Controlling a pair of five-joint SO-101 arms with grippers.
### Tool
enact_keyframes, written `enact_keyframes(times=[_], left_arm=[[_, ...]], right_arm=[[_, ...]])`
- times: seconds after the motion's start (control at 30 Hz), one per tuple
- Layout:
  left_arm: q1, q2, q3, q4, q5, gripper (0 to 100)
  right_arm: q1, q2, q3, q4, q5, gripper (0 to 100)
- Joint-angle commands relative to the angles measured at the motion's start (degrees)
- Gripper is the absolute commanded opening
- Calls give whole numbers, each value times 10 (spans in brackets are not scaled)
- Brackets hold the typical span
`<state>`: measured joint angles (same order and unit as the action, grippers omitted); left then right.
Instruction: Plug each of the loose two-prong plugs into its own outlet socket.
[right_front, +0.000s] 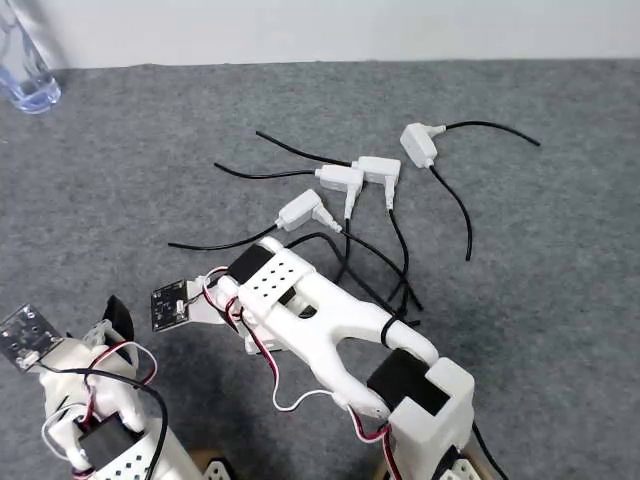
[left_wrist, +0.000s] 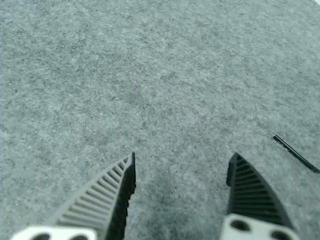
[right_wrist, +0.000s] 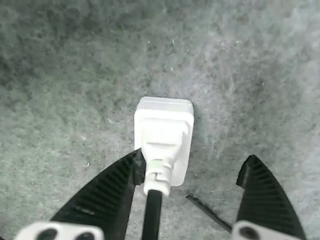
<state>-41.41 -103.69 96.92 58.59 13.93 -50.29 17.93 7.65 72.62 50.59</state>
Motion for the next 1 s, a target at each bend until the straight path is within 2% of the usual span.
enact_keyframes(times=[0.0, 0.23, 0.6, 0.67, 0.87, 0.97], left_arm=[[-4, -4, -4, 0, -4, 281], [-4, -4, -4, 0, -4, 282], [-4, -4, -4, 0, -4, 282], [-4, -4, -4, 0, -4, 282], [-4, -4, -4, 0, -4, 282], [-4, -4, -4, 0, -4, 282]], right_arm=[[7, 35, 4, -23, -2, 281], [-16, 41, 1, -1, -5, 136], [-22, -10, 5, 37, -21, 134], [-22, -15, 4, 40, -31, 144], [-31, -15, 3, 58, -31, 284], [-36, -12, 3, 53, -31, 292]])
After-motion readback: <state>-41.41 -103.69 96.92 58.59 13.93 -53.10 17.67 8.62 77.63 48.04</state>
